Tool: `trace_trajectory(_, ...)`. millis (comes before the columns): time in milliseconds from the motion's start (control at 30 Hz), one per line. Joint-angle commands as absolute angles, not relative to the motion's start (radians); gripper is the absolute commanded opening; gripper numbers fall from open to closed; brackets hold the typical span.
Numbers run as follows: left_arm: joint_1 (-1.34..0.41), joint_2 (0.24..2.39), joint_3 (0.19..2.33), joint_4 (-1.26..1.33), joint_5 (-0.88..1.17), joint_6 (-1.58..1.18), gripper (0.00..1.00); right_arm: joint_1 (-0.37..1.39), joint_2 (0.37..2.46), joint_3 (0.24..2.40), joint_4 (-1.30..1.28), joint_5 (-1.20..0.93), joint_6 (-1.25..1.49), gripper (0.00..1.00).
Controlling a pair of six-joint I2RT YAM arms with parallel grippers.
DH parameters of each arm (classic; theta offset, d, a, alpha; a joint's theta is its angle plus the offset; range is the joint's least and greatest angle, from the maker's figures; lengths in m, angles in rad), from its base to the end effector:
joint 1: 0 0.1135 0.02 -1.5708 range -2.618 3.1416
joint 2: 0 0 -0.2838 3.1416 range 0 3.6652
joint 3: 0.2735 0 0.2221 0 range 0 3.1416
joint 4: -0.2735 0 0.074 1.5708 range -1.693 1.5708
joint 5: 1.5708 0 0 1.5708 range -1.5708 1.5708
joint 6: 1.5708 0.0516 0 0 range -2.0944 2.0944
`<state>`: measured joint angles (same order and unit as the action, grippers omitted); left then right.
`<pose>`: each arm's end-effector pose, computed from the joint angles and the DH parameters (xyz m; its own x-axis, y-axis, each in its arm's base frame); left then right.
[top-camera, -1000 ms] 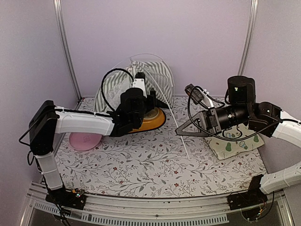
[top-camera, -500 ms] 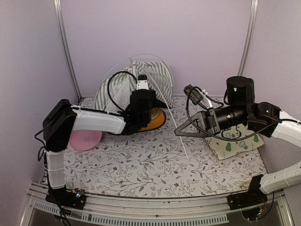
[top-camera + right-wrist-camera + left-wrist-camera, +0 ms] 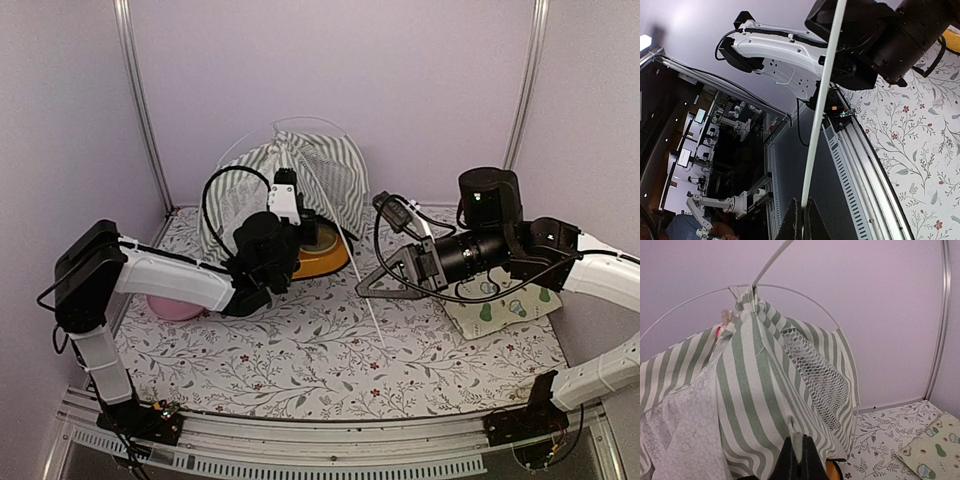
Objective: Set up the pet tent
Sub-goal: Pick up the tent fabric from the tent, then insert the tent pole into the pole socket of the pet tent.
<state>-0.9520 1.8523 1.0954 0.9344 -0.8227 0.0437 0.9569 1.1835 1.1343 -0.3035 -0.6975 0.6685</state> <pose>0.2645 -0.3062 0.3022 0.1082 -0.1008 -0.9890 0.1310 0.9876 -0.0863 0.1088 0.2119 0.3865 -0.7597 -0.2533 -0.5989 -0.6408 0.1348 0.7558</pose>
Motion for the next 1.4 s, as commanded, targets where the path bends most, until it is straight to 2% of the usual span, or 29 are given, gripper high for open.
trace_trajectory(0,-1.084,1.751,0.967,1.072,-0.723,0.064,0.00,0.953,1.230,1.137,-0.173,-0.604,0.673,0.00)
trace_trajectory(267,-1.240,1.672,0.815,1.071,-0.765,-0.009,0.00,0.953,1.322,1.145,-0.091,-0.602,0.729,0.00)
trace_trajectory(433,-1.316,1.624,0.730,1.072,-0.798,-0.026,0.00,0.946,1.350,1.174,-0.049,-0.525,0.726,0.00)
trace_trajectory(667,-1.412,1.549,0.653,1.009,-0.832,-0.080,0.00,0.902,1.385,1.182,0.176,-0.402,0.714,0.00)
trace_trajectory(1000,-1.516,1.539,0.599,1.008,-0.906,0.028,0.00,0.899,1.454,1.203,0.379,-0.310,0.741,0.00)
trace_trajectory(1200,-1.581,1.608,0.576,1.148,-0.987,0.188,0.00,0.899,1.468,1.203,0.462,-0.263,0.770,0.00)
trace_trajectory(1367,-1.604,1.618,0.580,1.134,-0.985,0.179,0.00,0.899,1.488,1.231,0.500,-0.227,0.781,0.00)
